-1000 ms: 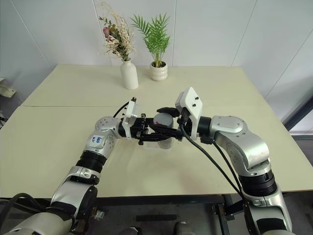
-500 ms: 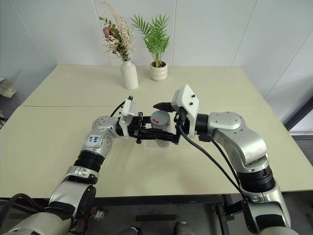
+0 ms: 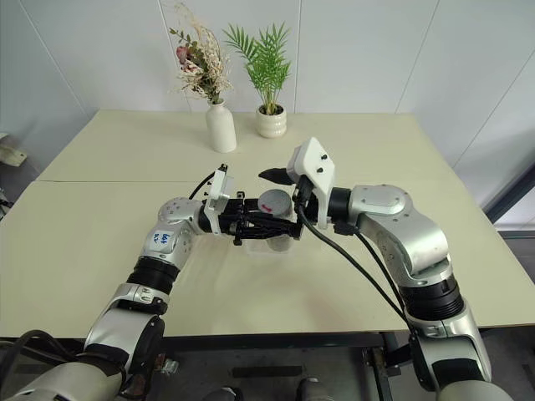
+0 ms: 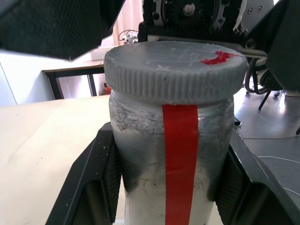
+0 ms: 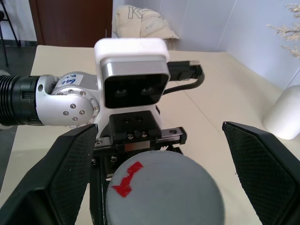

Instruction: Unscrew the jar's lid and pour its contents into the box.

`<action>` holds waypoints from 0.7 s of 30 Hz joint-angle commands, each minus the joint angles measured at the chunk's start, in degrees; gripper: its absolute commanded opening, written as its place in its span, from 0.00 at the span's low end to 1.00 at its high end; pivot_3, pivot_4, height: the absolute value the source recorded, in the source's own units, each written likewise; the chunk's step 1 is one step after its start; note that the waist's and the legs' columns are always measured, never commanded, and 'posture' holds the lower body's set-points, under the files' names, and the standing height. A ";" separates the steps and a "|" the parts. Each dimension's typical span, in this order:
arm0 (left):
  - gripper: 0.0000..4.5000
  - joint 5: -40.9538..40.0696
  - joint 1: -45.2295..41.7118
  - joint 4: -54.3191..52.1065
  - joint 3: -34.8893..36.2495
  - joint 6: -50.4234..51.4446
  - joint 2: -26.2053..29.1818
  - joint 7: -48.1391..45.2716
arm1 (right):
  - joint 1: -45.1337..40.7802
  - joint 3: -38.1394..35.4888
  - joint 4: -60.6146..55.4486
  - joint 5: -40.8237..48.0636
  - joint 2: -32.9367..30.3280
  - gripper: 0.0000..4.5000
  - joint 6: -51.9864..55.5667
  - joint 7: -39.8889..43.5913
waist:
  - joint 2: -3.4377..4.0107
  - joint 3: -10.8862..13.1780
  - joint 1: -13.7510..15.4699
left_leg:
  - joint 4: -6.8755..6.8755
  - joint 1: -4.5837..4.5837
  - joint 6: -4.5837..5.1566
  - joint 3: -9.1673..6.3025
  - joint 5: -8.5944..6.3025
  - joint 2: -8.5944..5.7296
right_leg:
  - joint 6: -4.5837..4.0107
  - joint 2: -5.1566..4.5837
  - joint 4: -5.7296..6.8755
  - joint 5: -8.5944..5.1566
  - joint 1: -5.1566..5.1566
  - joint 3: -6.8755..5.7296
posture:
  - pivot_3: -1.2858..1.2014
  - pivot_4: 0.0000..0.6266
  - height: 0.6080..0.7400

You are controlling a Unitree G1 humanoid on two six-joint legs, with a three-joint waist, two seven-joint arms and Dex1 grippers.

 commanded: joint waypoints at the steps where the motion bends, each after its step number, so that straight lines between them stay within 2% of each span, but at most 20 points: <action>1: 0.48 -0.78 -0.37 -1.75 -0.05 -0.19 -0.44 -0.18 | -1.35 0.18 0.66 -0.29 0.43 1.00 -1.58 0.98 | 0.00 0.00 -0.02 | 0.00 0.00 0.00 0.00 0.00 0.00 | 0.00 0.00 0.00 0.00 0.00 0.00 | 0.52 0.24 1.00; 11: 0.48 -1.03 0.58 -3.00 0.02 0.63 0.14 -0.60 | -2.75 -0.65 4.51 -2.16 -0.11 1.00 -4.12 2.00 | 0.00 0.00 -0.03 | 0.00 0.00 0.00 0.02 0.00 0.00 | 0.00 0.01 0.00 0.00 -0.01 0.00 | 0.52 0.24 1.00; 21: 0.48 -1.05 0.51 -2.76 0.60 1.10 0.96 0.03 | -1.23 -3.04 3.74 -2.00 -3.38 1.00 -3.53 1.73 | 0.00 0.00 -0.02 | 0.00 0.00 0.00 0.01 0.00 0.00 | 0.00 0.01 0.00 0.00 -0.01 0.00 | 0.52 0.24 1.00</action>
